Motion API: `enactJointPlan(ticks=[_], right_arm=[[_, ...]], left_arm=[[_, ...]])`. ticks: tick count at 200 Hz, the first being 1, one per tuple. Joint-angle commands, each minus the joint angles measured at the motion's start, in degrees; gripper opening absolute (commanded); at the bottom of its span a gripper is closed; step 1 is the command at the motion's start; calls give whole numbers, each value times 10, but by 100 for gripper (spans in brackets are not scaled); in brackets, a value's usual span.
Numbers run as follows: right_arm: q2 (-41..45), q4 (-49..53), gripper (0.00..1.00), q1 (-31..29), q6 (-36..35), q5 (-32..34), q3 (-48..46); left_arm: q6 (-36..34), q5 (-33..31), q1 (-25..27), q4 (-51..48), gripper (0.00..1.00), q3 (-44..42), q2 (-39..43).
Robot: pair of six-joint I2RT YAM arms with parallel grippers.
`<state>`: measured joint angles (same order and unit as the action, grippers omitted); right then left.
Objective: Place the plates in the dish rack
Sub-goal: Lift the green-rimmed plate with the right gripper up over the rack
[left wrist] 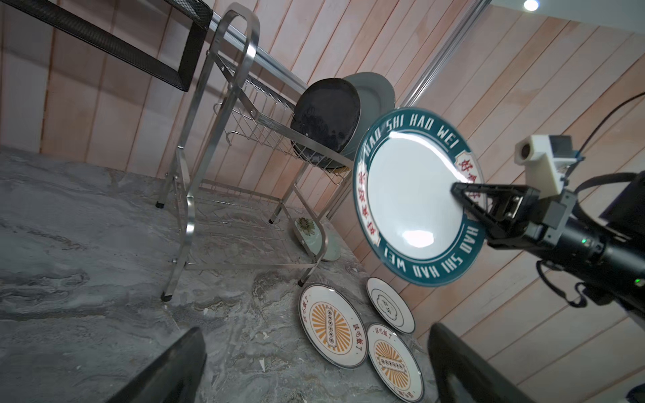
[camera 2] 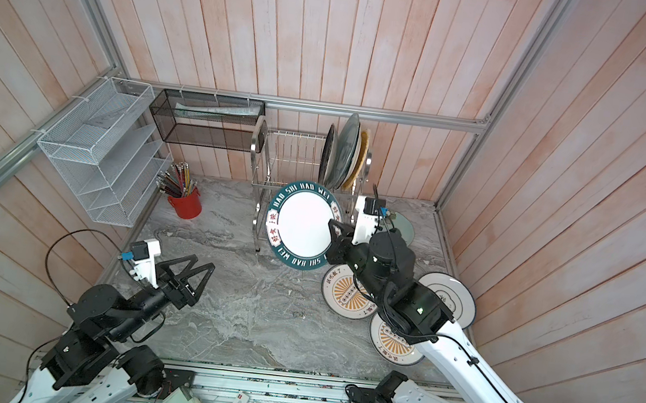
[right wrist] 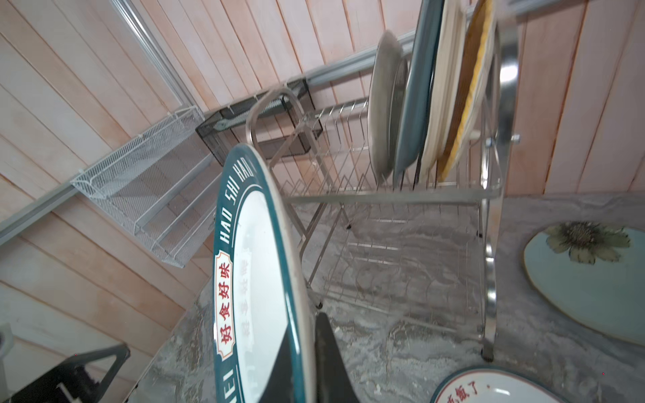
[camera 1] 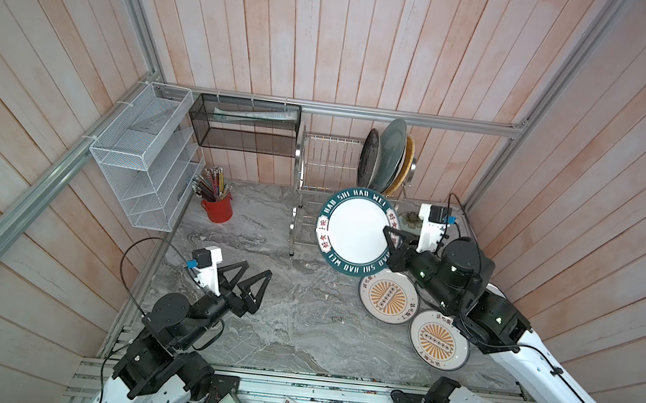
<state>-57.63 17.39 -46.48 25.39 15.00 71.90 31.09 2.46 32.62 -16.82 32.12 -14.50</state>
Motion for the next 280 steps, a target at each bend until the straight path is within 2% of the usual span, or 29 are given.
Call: enactJointPlan(ticks=[1,25,58,93,148,191,224,280], right_arm=[[-50,-22,0,-1,-53,74,91],[-126,-36,0,-1,-102,151,190],[-252,-51,0,-1,-189,268,333],[-367,-62,0,-1,-269,346,463],[-518,-57,0,-1,-374,408,640],[-594,-66,0,0,-436,438,717],[-623,-63,0,7,-448,441,739],[-646,-37,0,24,-427,442,747]], left_arm=[[-31,-24,-1,-61,100,-4,22],[-45,17,-1,-50,100,-5,13],[-80,125,0,-37,100,3,-43],[-69,173,-1,-28,100,-1,-63],[-67,215,-4,14,100,-26,-35],[-67,223,-6,36,100,-40,-2],[-63,216,-12,54,100,-55,39],[-62,190,-23,50,100,-55,42]])
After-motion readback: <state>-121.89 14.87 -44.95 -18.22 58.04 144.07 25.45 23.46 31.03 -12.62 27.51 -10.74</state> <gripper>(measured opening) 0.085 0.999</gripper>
